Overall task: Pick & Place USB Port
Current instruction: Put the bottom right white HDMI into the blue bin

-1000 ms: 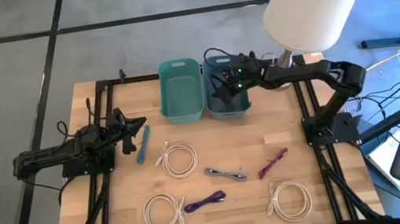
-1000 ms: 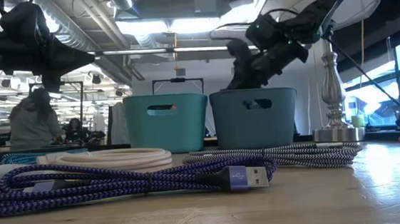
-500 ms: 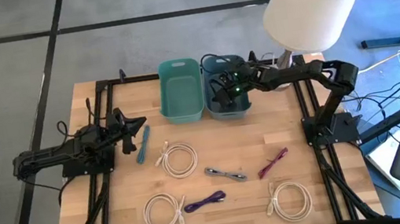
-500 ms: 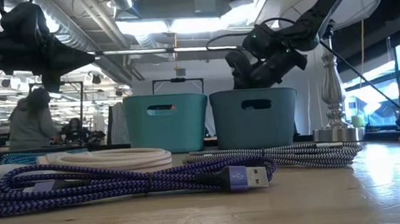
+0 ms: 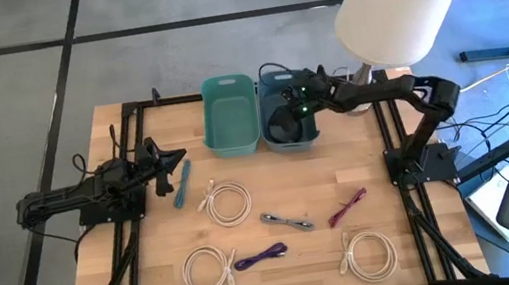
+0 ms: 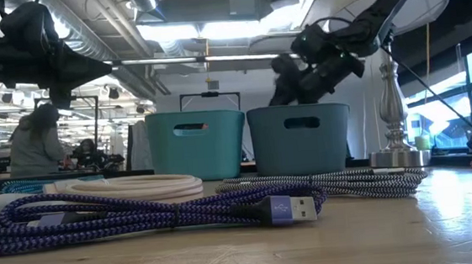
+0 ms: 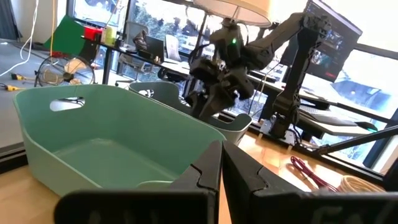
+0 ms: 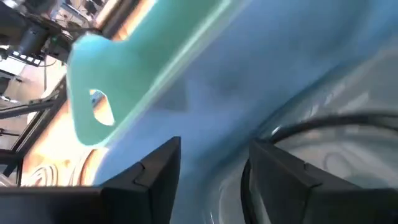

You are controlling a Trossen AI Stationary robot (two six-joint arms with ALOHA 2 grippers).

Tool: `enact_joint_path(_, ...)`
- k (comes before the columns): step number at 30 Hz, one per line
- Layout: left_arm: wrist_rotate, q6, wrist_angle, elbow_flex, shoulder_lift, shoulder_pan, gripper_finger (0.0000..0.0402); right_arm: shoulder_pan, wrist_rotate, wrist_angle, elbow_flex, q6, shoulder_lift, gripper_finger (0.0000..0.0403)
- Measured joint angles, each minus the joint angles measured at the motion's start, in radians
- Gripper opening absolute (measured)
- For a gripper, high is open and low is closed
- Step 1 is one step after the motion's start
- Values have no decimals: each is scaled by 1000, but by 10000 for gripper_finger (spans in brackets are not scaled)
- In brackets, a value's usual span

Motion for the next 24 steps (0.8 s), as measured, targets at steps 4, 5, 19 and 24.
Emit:
enact_joint_path(4,1,0,0,0,0,0,6,0,-1,11,0,-26,-89,185)
enact_joint_path(5,1,0,0,0,0,0,6,0,-2,10,0,-27,-114,179)
enact_joint_path(19,-1,2,0,0,0,0,6,134,-83,-183,1,3,-441,132)
enact_joint_path(24,-12,3,1,0,0,0,6,226,-75,-240,1,67,-503,125)
